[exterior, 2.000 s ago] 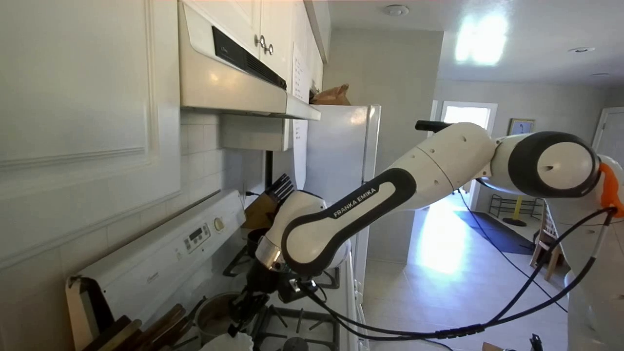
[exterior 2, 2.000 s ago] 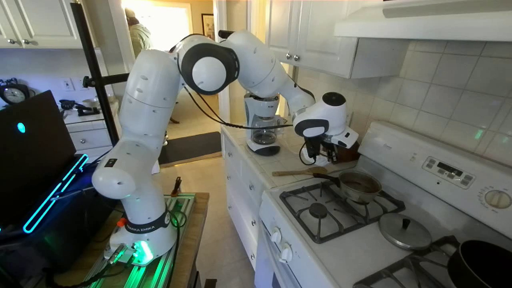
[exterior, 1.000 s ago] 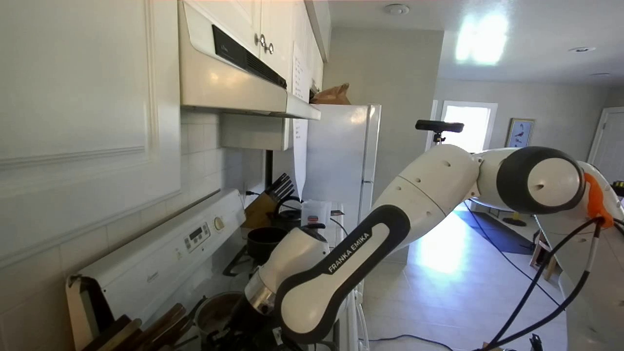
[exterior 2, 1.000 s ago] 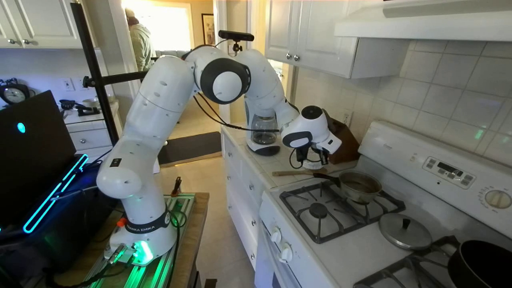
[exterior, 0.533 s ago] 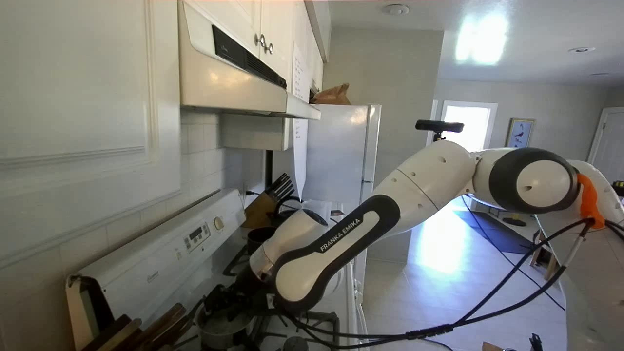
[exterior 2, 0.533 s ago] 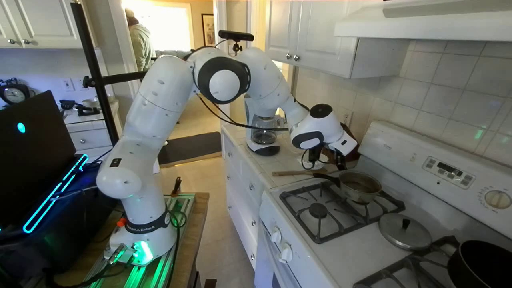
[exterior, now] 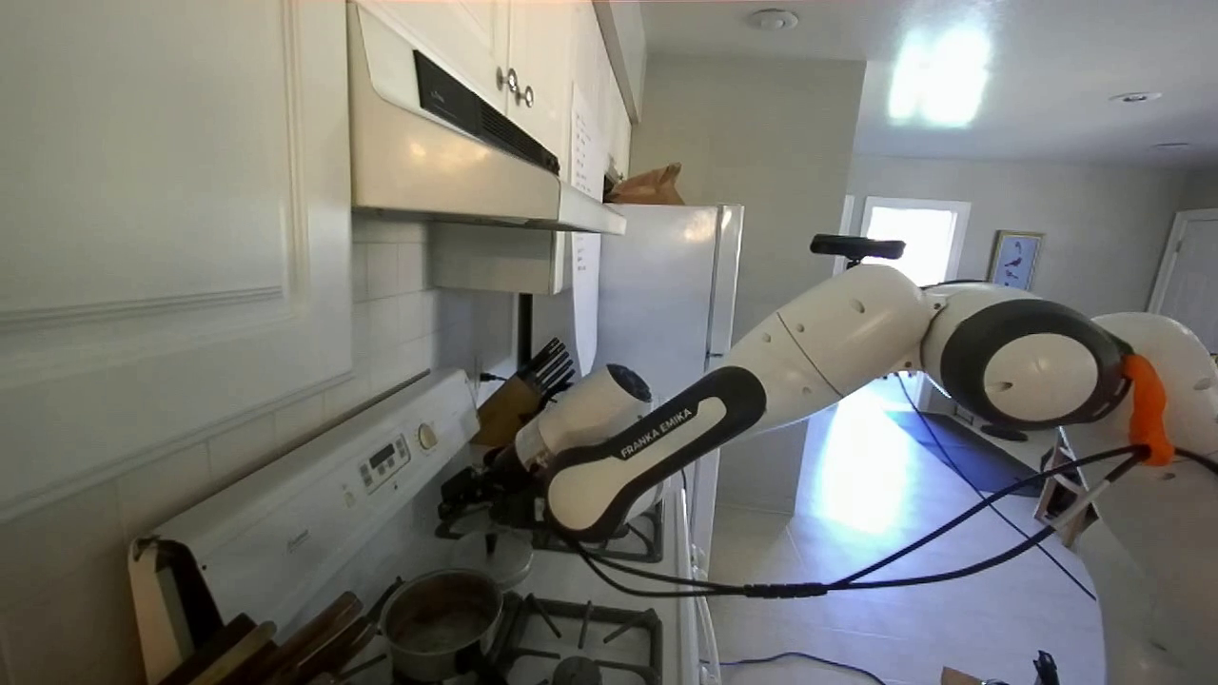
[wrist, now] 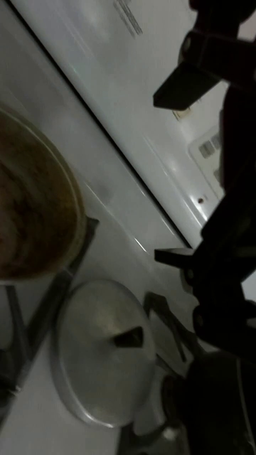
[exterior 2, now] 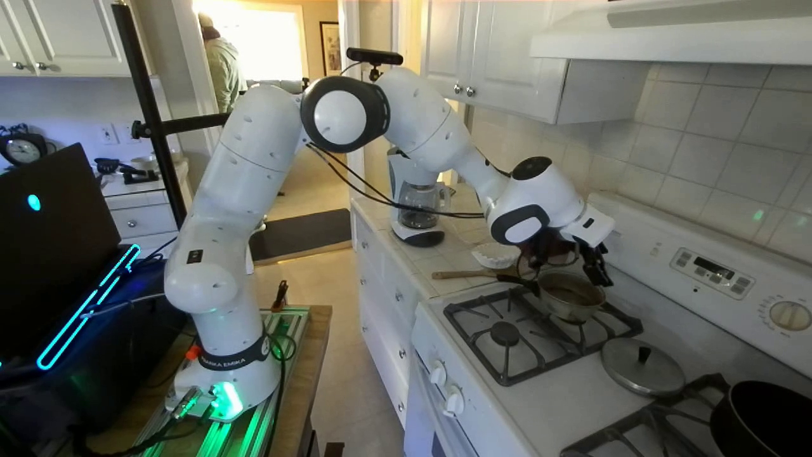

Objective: Remove the bowl from the plate and replace it with a lid

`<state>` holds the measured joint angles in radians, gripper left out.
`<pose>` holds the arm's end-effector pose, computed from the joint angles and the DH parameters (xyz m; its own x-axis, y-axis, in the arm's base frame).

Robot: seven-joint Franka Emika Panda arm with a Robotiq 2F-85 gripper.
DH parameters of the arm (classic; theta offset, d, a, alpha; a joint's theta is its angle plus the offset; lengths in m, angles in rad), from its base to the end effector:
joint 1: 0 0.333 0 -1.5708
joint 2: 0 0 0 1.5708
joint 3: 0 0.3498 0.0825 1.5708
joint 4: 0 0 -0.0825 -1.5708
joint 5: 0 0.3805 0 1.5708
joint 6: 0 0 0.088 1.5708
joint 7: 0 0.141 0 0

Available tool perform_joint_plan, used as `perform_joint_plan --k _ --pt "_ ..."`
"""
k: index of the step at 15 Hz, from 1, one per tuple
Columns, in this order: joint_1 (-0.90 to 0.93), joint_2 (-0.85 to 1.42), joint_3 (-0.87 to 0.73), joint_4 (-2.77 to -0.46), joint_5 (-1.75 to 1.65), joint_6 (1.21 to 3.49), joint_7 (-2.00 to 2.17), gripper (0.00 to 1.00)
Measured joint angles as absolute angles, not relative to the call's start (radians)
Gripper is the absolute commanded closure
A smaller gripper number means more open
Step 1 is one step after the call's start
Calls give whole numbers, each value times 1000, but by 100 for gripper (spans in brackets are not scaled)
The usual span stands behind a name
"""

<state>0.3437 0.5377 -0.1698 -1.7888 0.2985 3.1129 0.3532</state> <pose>0.7328 0.1235 0.3570 0.6591 -0.4345 0.6138 -0.2493 -0.8963 -0.3668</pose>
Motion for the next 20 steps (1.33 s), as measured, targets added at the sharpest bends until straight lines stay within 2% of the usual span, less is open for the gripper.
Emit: perform_joint_plan --k 5,9,20 --pt "555 611 -530 -1745 227 3060 420 0" --pt "649 732 -680 -1662 210 2895 458 0" --pt "421 927 -503 -1325 -15 2589 671 0"
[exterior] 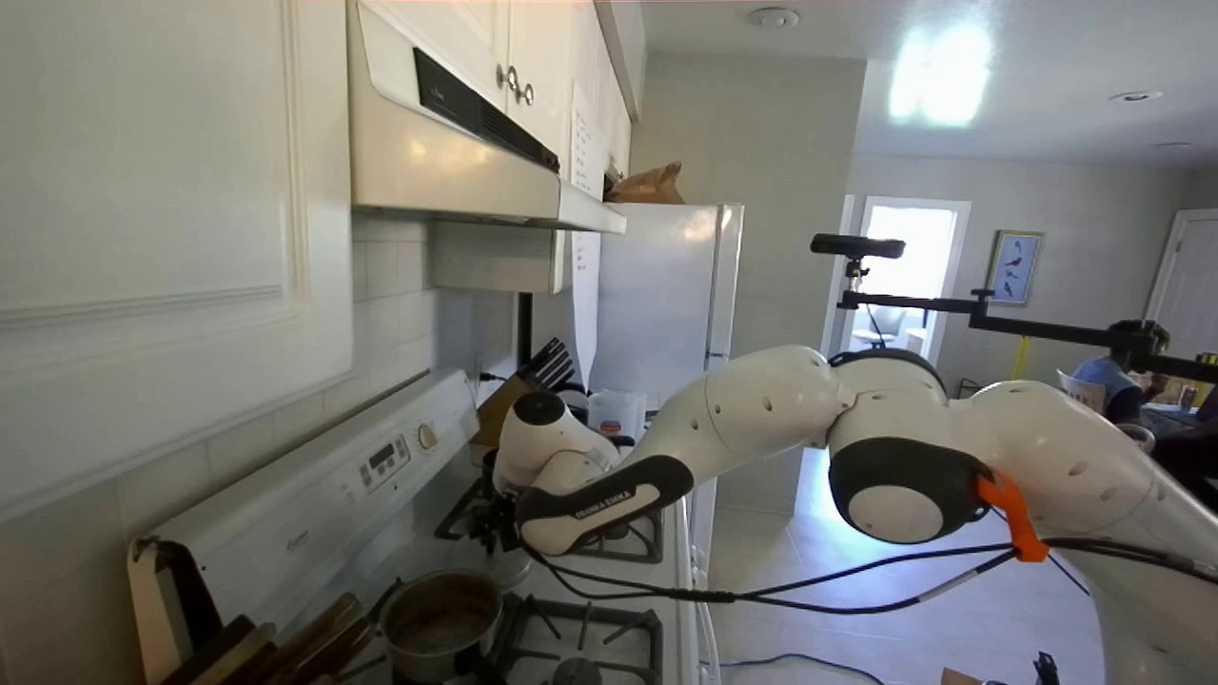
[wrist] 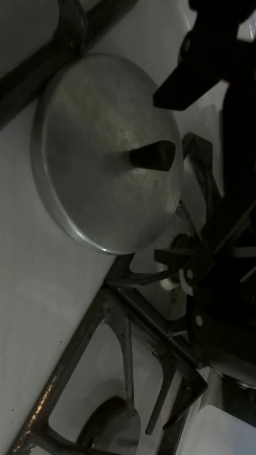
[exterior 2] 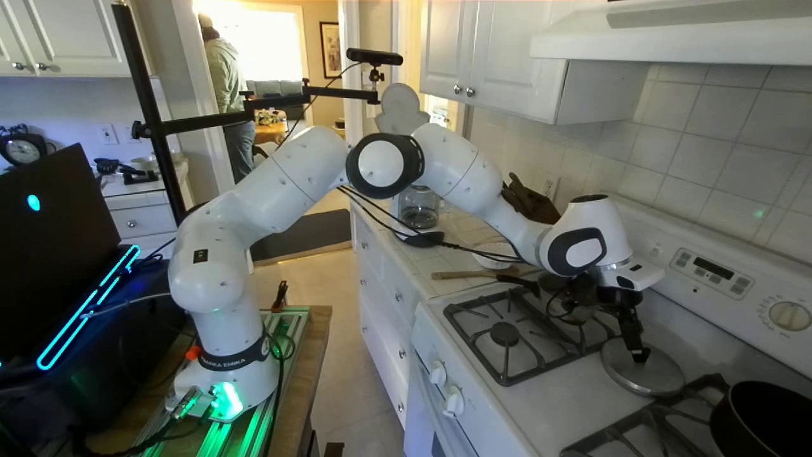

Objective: Remove the bowl from the plate and replace it with a lid

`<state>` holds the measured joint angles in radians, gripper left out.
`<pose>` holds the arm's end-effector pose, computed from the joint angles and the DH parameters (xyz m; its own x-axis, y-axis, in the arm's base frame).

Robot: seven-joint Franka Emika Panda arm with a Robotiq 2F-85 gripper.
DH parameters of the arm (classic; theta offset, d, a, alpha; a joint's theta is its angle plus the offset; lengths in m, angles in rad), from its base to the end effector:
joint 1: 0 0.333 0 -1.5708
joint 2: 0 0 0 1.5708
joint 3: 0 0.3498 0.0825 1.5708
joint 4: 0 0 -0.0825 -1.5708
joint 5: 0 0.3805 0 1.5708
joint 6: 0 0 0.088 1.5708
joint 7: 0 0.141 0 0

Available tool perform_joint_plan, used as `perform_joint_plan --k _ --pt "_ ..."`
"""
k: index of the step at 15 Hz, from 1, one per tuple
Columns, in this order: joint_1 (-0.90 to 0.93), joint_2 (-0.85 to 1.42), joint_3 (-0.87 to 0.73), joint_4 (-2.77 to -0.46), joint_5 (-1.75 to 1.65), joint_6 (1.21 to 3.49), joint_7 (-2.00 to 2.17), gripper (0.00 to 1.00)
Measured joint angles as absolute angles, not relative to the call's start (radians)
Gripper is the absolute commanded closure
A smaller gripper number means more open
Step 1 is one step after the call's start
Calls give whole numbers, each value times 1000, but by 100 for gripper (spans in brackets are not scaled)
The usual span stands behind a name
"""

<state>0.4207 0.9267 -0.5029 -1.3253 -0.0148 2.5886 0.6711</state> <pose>0.8125 0.0507 0.2562 0.7676 -0.3679 0.5248 -0.4796 -0.8729 0.0896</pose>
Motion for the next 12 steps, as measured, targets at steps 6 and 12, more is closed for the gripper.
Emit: perform_joint_plan --k 6,12 --pt "354 988 -424 -1181 -77 2504 723 0" --pt "307 1056 -382 -1058 -86 2445 737 0"
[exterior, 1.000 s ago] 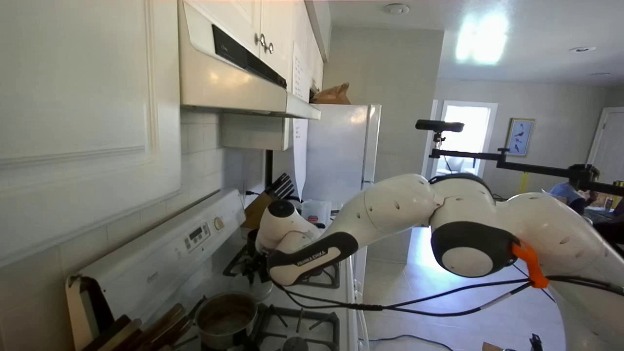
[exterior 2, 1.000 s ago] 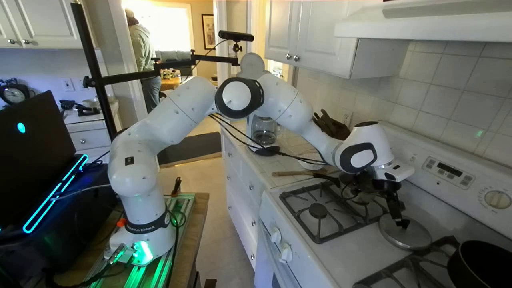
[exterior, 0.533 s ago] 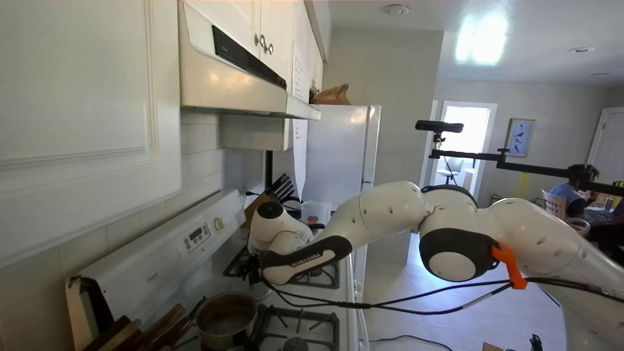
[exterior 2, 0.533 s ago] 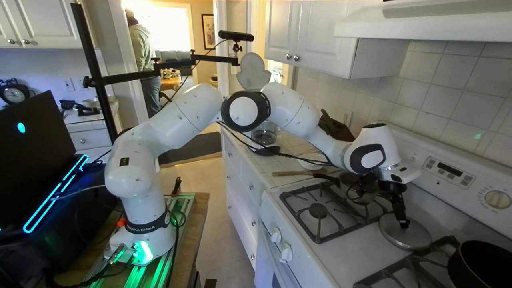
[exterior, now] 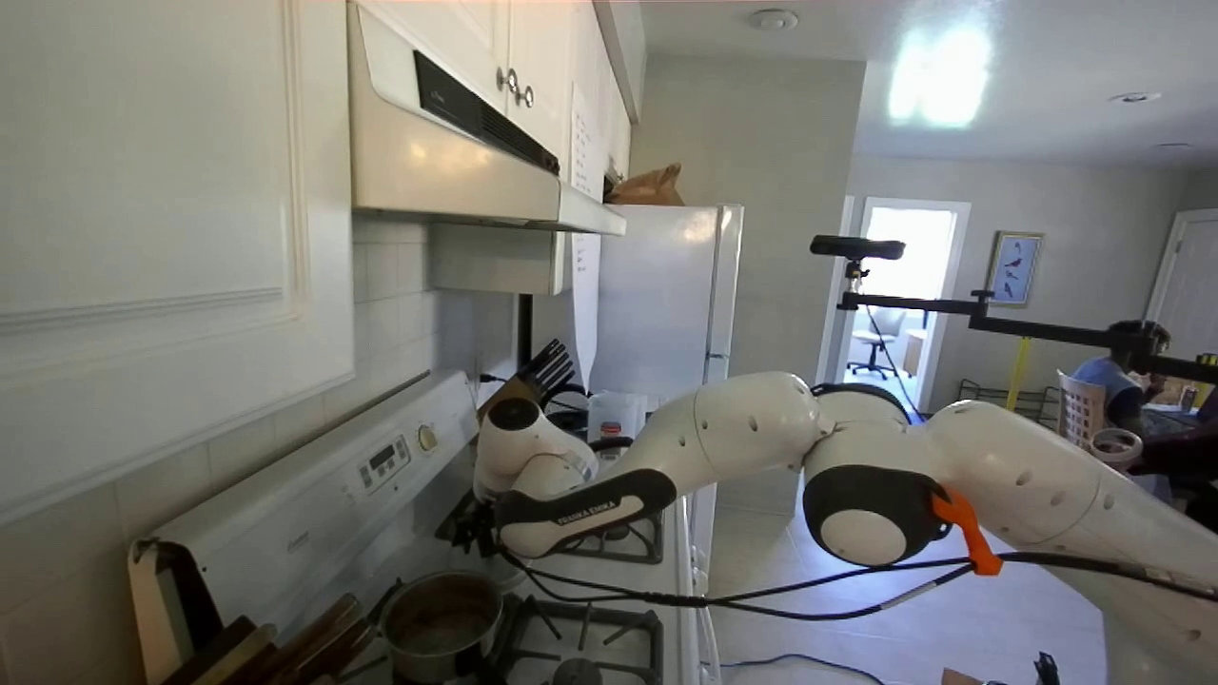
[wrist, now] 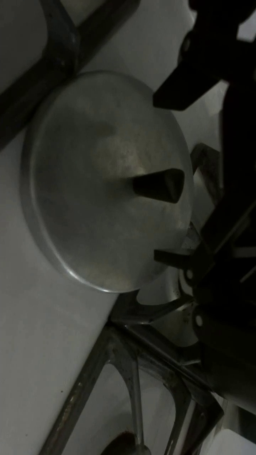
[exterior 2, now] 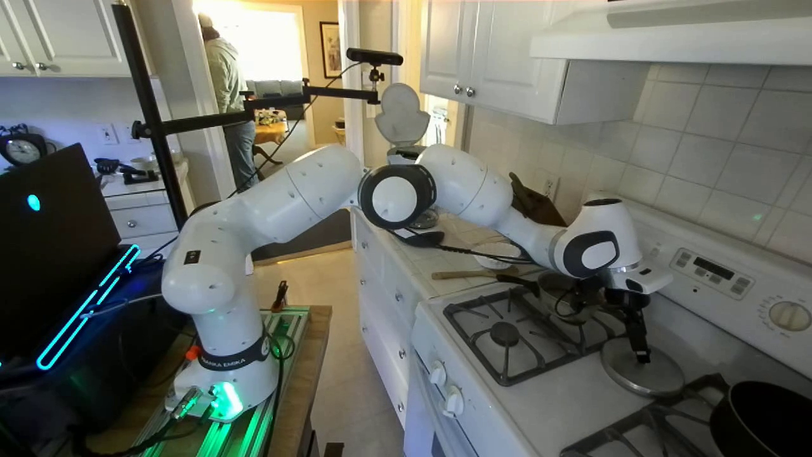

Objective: Remove the bowl from the plate and replace it with a lid

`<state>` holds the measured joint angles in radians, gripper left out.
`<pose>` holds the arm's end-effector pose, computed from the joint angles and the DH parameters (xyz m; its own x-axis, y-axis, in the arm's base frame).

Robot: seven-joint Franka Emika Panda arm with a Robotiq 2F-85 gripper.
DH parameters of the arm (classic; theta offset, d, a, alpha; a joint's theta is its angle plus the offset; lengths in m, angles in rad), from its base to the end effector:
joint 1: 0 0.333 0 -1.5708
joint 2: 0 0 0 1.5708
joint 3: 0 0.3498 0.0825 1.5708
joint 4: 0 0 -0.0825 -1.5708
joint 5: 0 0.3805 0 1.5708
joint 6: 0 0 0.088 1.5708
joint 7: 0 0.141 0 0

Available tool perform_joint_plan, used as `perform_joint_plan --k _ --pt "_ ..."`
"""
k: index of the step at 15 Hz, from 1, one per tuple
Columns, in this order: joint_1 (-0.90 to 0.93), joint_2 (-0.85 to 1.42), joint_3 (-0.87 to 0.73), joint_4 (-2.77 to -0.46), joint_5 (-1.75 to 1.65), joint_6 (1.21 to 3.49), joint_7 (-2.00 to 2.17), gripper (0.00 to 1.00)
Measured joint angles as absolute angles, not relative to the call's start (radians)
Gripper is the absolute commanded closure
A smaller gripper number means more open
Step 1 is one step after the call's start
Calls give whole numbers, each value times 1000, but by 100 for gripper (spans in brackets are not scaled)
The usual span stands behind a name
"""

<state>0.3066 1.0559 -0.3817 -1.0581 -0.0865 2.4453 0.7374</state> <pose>0.8450 0.0592 0.2365 0.7687 -0.4030 0.4967 -0.5036 -0.8601 0.0815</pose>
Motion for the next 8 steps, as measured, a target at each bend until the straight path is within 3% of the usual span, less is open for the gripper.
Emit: perform_joint_plan --k 1,2,8 --pt "300 1066 -378 -1040 -87 2436 740 25" --pt "294 1075 -376 -1024 -88 2428 743 26" --pt "271 1120 -364 -947 -96 2397 752 70"
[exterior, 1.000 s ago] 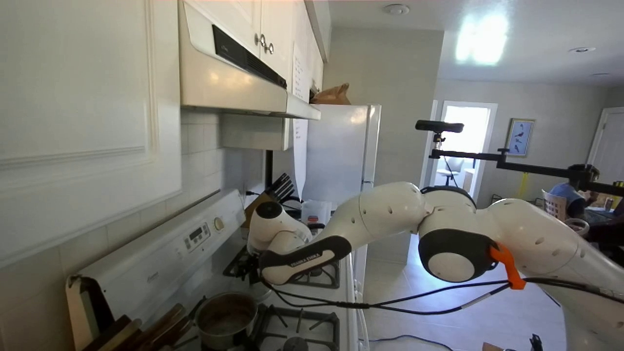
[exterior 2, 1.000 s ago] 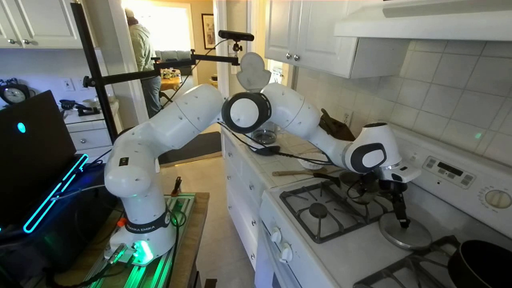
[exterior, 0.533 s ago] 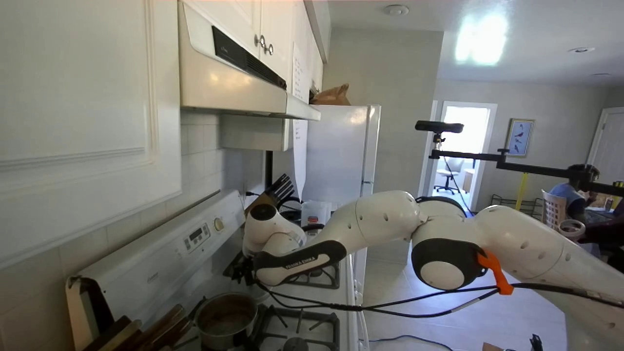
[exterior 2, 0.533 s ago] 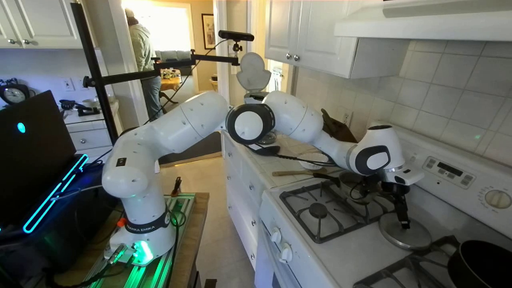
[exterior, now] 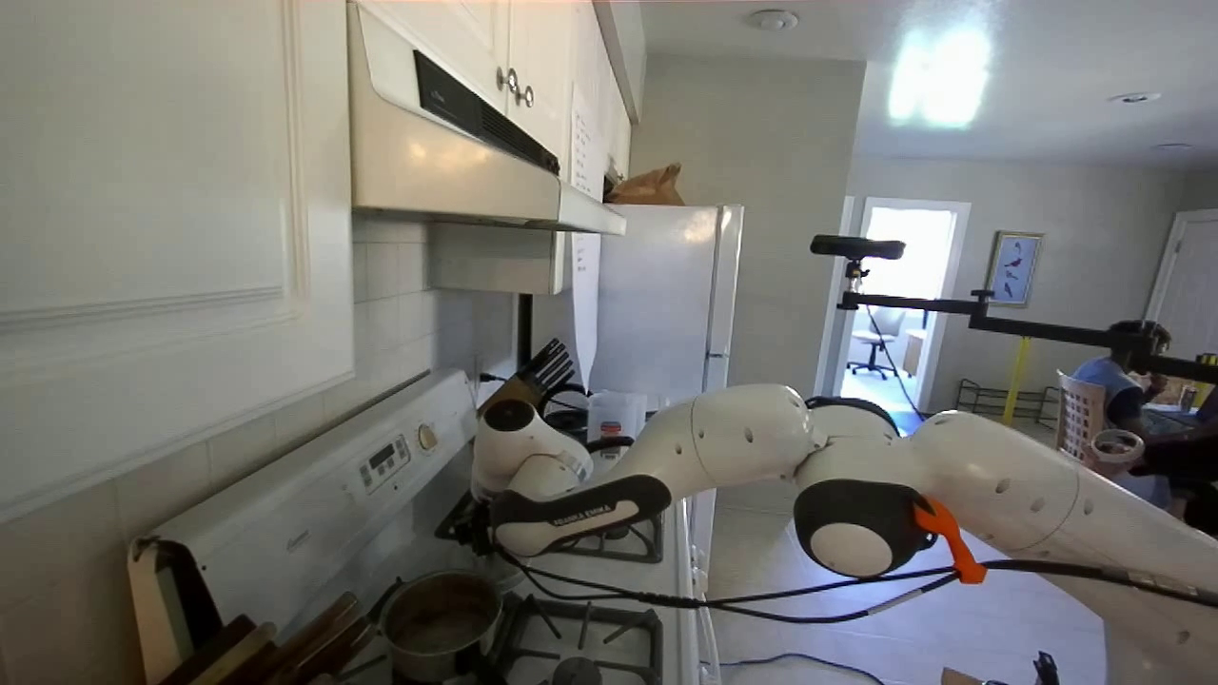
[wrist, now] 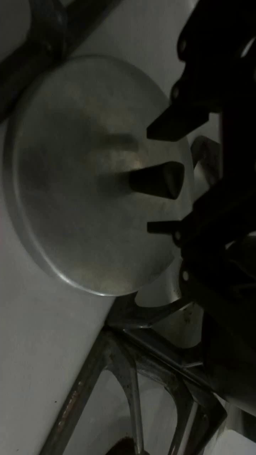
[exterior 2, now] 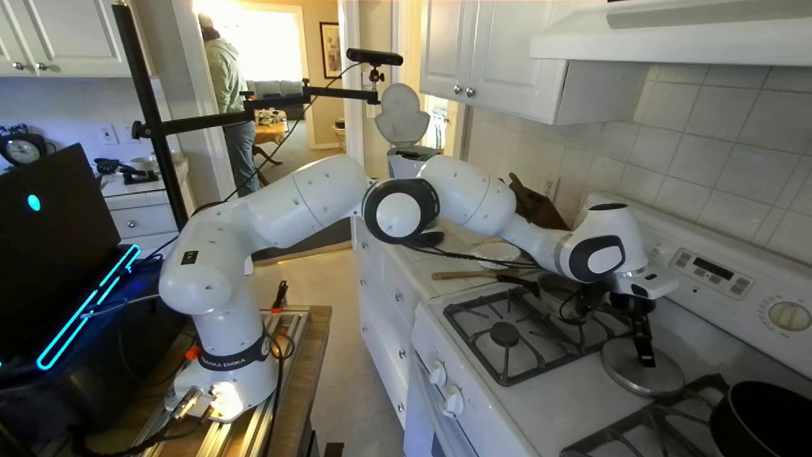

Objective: Remove the bowl from the plate and replace it with a lid

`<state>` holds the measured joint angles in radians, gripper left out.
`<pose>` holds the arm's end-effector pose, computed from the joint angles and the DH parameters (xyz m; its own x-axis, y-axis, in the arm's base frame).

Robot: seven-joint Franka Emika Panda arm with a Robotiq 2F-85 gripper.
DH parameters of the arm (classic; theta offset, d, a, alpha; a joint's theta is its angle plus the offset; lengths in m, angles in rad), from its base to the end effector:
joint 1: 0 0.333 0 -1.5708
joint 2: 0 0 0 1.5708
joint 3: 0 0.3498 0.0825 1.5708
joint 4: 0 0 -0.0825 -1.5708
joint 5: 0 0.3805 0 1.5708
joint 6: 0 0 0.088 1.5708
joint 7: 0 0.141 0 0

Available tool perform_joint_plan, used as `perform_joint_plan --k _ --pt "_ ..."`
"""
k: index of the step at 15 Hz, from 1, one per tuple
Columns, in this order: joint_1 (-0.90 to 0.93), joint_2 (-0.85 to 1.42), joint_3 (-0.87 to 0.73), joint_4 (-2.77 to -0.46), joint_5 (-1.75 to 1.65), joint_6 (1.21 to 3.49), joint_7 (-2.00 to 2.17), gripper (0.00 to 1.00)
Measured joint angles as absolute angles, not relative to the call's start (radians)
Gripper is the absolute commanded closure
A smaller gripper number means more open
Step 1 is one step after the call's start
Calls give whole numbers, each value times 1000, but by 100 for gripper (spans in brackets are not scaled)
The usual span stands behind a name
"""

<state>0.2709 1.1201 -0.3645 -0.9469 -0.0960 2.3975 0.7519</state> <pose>0.8564 0.0524 0.2280 0.7611 -0.4167 0.4971 -0.5199 -0.8501 0.0834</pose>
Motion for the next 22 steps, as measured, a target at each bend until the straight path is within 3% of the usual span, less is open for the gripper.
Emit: perform_joint_plan --k 4,22 --pt "266 1140 -361 -910 -101 2379 757 97" --pt "294 1040 -357 -873 -218 2458 827 94"
